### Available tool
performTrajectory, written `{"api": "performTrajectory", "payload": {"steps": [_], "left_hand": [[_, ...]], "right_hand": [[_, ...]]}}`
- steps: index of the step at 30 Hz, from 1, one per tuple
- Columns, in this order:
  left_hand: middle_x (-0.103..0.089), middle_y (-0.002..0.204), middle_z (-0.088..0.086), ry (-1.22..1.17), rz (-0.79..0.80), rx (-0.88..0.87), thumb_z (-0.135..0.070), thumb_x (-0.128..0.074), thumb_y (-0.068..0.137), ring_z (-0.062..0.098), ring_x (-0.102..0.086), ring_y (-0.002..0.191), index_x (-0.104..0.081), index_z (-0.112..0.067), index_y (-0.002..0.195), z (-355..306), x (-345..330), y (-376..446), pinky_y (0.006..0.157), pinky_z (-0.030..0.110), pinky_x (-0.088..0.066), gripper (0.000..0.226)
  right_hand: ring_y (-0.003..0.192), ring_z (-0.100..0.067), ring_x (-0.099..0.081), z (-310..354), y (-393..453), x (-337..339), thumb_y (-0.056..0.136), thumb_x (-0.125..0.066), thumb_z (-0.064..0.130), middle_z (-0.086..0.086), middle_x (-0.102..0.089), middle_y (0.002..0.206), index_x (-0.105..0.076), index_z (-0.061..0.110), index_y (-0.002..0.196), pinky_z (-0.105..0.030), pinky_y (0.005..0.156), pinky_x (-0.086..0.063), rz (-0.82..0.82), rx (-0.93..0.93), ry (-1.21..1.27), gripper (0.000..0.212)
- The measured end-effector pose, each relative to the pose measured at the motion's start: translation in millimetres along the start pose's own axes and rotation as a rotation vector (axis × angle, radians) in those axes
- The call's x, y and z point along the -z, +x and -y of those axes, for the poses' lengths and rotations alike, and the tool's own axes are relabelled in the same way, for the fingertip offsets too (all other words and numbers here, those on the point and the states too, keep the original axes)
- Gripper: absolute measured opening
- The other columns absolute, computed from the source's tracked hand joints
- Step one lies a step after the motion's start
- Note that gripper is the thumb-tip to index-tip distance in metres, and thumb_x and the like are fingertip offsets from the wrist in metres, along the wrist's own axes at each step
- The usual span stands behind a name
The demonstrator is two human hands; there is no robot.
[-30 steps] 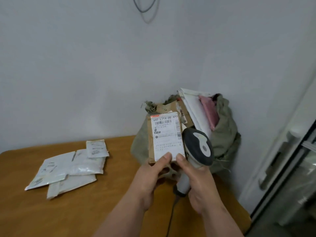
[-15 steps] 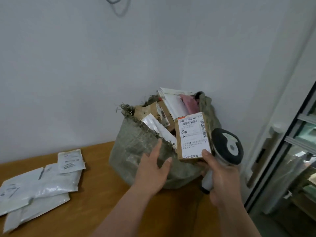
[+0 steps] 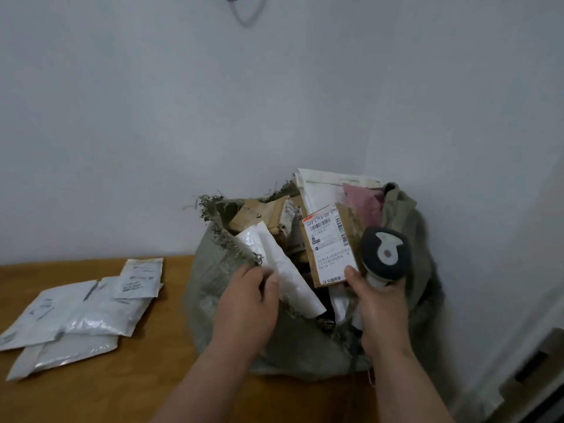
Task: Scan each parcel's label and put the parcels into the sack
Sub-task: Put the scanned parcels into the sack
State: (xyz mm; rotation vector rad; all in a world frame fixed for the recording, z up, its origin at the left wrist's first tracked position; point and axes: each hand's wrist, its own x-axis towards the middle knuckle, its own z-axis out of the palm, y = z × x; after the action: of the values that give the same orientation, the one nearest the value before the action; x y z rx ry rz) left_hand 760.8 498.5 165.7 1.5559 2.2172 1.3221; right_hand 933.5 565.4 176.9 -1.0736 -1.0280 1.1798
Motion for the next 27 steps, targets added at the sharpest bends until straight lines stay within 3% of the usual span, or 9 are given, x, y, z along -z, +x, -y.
{"api": "performTrajectory", "payload": {"steps": [2, 4, 7, 11, 15, 18, 21, 24, 27], "left_hand": [[-0.055, 0.091, -0.019, -0.1, -0.109, 0.021, -0.039, -0.049, 0.1, -0.005, -0.05, 0.081, -0.066, -0.031, 0.1, -5.3, 2.5, 3.3, 0.065, 0.015, -0.036, 0.02], [-0.058, 0.085, -0.014, -0.188, -0.186, 0.045, -0.038, -0.05, 0.098, 0.0, -0.053, 0.08, -0.067, -0.029, 0.092, -12.3, 5.3, 6.7, 0.065, 0.023, -0.039, 0.02], [-0.061, 0.082, -0.009, -0.253, -0.255, 0.064, -0.037, -0.051, 0.097, 0.002, -0.054, 0.079, -0.07, -0.022, 0.089, -20.6, 6.9, 9.1, 0.064, 0.027, -0.04, 0.025], [-0.064, 0.083, -0.012, -0.338, -0.328, 0.064, -0.048, -0.046, 0.094, -0.001, -0.057, 0.085, -0.069, -0.032, 0.088, -24.3, 11.7, 1.5, 0.069, 0.029, -0.048, 0.029], [-0.064, 0.089, -0.018, -0.336, -0.327, 0.066, -0.051, -0.046, 0.096, -0.001, -0.058, 0.088, -0.069, -0.036, 0.089, -23.8, 9.8, 2.5, 0.074, 0.03, -0.051, 0.028], [-0.064, 0.096, -0.017, -0.242, -0.092, 0.122, -0.037, -0.055, 0.099, -0.004, -0.057, 0.091, -0.072, -0.031, 0.108, -27.5, -0.5, 6.9, 0.078, 0.019, -0.048, 0.021], [-0.054, 0.117, -0.02, -0.214, 0.045, 0.1, -0.033, -0.058, 0.098, -0.004, -0.052, 0.108, -0.054, -0.037, 0.138, -21.0, -7.1, -1.5, 0.088, 0.013, -0.043, 0.04], [-0.048, 0.123, -0.021, -0.325, 0.039, 0.119, -0.032, -0.059, 0.098, -0.011, -0.054, 0.104, -0.038, -0.054, 0.141, -10.9, 0.3, -13.1, 0.083, 0.01, -0.049, 0.053], [-0.048, 0.115, -0.02, -0.332, -0.068, 0.099, -0.033, -0.056, 0.099, -0.018, -0.049, 0.095, -0.031, -0.059, 0.14, -5.3, 8.0, -18.5, 0.072, 0.007, -0.045, 0.055]], "right_hand": [[0.11, -0.016, -0.068, -7.4, 9.5, -6.5, 0.084, -0.079, 0.012, 0.0, -0.072, 0.121, -0.051, 0.025, 0.139, -0.045, 0.1, -0.053, 0.068, -0.024, -0.038, 0.063], [0.099, -0.01, -0.073, -12.4, 16.5, -11.3, 0.085, -0.078, 0.012, 0.005, -0.075, 0.112, -0.05, 0.03, 0.138, -0.037, 0.085, -0.058, 0.161, -0.06, -0.032, 0.063], [0.096, -0.017, -0.074, -16.1, 25.8, -17.2, 0.086, -0.077, 0.009, 0.004, -0.076, 0.109, -0.051, 0.028, 0.137, -0.041, 0.087, -0.056, 0.237, -0.119, -0.046, 0.06], [0.087, -0.026, -0.076, -22.7, 40.4, -17.4, 0.085, -0.076, 0.005, -0.006, -0.079, 0.103, -0.064, 0.016, 0.123, -0.046, 0.082, -0.06, 0.295, -0.27, -0.022, 0.041], [0.09, -0.027, -0.073, -33.0, 42.5, -25.4, 0.078, -0.084, 0.014, -0.005, -0.077, 0.102, -0.065, 0.017, 0.121, -0.046, 0.08, -0.06, 0.246, -0.25, -0.136, 0.047], [0.091, -0.026, -0.071, -34.5, 38.1, -43.6, 0.076, -0.086, 0.017, -0.008, -0.074, 0.104, -0.067, 0.015, 0.114, -0.043, 0.079, -0.061, 0.217, -0.248, -0.221, 0.042], [0.099, -0.031, -0.068, -30.3, 35.6, -44.7, 0.077, -0.086, 0.024, -0.013, -0.067, 0.116, -0.065, 0.014, 0.121, -0.047, 0.085, -0.06, 0.198, -0.279, -0.205, 0.049], [0.084, -0.025, -0.068, -23.3, 32.0, -27.1, 0.084, -0.079, 0.02, -0.013, -0.07, 0.099, -0.066, 0.01, 0.117, -0.033, 0.062, -0.054, 0.165, -0.266, -0.151, 0.037], [0.07, -0.023, -0.067, -8.3, 20.6, -14.5, 0.088, -0.075, 0.018, -0.013, -0.07, 0.082, -0.068, 0.008, 0.106, -0.029, 0.055, -0.05, 0.145, -0.227, -0.174, 0.022]]}}
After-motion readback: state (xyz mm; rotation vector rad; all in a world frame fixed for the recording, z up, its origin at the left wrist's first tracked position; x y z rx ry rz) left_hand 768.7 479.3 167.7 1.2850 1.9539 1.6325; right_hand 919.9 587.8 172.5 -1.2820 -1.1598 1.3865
